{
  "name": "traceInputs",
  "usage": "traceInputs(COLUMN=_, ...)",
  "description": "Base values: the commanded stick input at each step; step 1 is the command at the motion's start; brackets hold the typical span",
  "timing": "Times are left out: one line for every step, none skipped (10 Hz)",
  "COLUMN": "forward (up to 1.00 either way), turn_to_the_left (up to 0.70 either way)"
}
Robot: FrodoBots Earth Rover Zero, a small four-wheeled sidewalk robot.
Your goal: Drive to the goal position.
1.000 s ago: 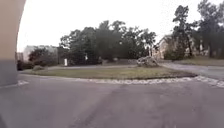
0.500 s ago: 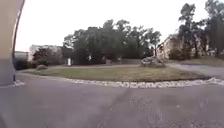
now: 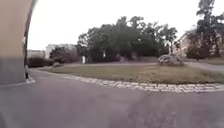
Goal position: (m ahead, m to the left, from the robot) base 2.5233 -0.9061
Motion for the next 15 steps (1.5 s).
traceInputs(forward=0.7, turn_to_the_left=0.25)
traceInputs(forward=0.7, turn_to_the_left=0.31)
traceInputs(forward=0.7, turn_to_the_left=0.34)
traceInputs(forward=0.7, turn_to_the_left=0.35)
traceInputs(forward=0.7, turn_to_the_left=0.35)
traceInputs(forward=0.7, turn_to_the_left=0.35)
traceInputs(forward=0.7, turn_to_the_left=0.35)
traceInputs(forward=0.7, turn_to_the_left=0.35)
traceInputs(forward=0.7, turn_to_the_left=0.35)
traceInputs(forward=0.7, turn_to_the_left=0.35)
traceInputs(forward=0.7, turn_to_the_left=0.35)
traceInputs(forward=0.41, turn_to_the_left=0.21)
traceInputs(forward=0.0, turn_to_the_left=0.0)
traceInputs(forward=0.0, turn_to_the_left=0.0)
traceInputs(forward=0.0, turn_to_the_left=0.0)
